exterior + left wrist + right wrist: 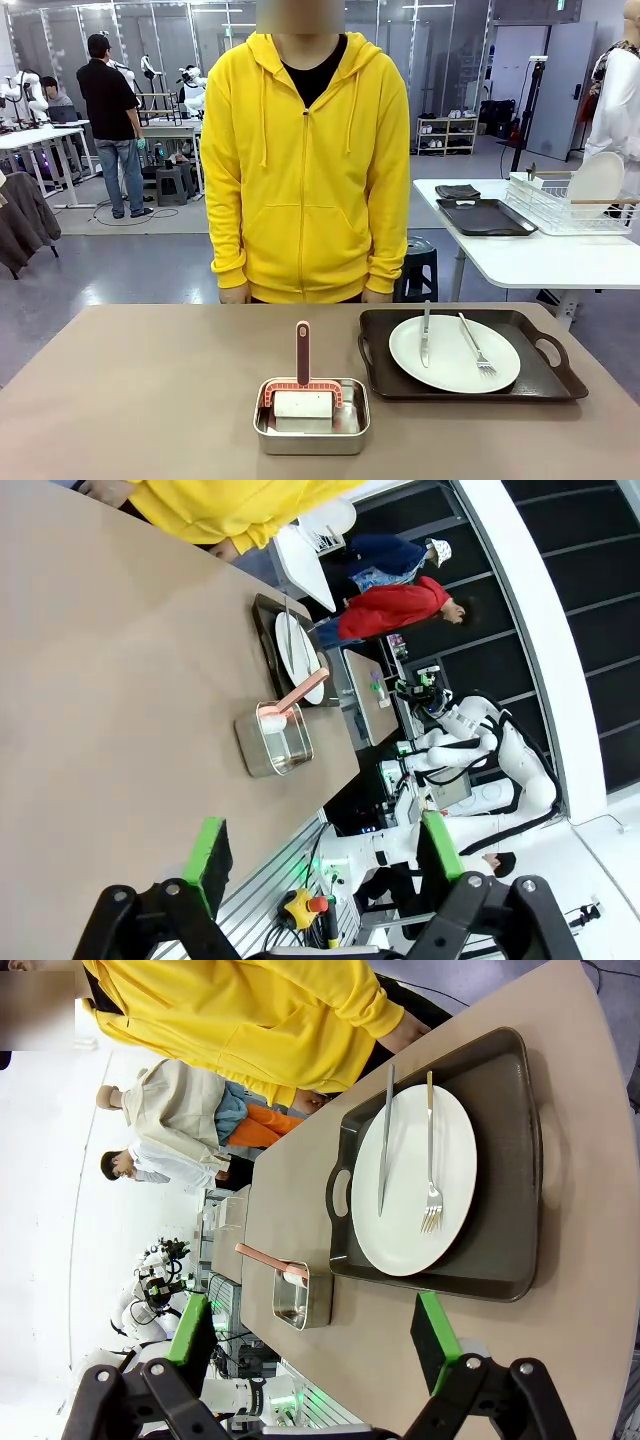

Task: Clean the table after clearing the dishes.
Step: When the right (or left) Handle tray is removed, use the right hand (or left hand) to clean the right (or left) side of the table with the Lint Roller.

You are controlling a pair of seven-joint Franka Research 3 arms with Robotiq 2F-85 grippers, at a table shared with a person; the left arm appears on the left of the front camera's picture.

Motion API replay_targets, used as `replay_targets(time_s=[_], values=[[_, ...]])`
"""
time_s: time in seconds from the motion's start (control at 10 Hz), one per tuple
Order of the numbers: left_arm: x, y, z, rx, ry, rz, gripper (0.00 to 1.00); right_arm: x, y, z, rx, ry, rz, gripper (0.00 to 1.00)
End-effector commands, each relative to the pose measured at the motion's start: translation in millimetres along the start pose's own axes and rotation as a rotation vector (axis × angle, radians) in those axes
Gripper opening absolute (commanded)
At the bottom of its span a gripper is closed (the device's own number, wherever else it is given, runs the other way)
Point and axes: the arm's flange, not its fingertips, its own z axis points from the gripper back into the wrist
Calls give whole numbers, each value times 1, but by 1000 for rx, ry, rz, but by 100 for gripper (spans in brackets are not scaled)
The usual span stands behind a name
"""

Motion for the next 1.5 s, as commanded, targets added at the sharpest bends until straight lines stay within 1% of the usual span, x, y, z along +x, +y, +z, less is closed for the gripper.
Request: replay_targets(time_s=[0.0,1.4], values=[[-1,-2,1,-6,-3,-4,95,-1,3,0,3,-2,5,100],[-1,-2,1,-6,-3,-4,95,-1,3,0,3,-2,5,100]])
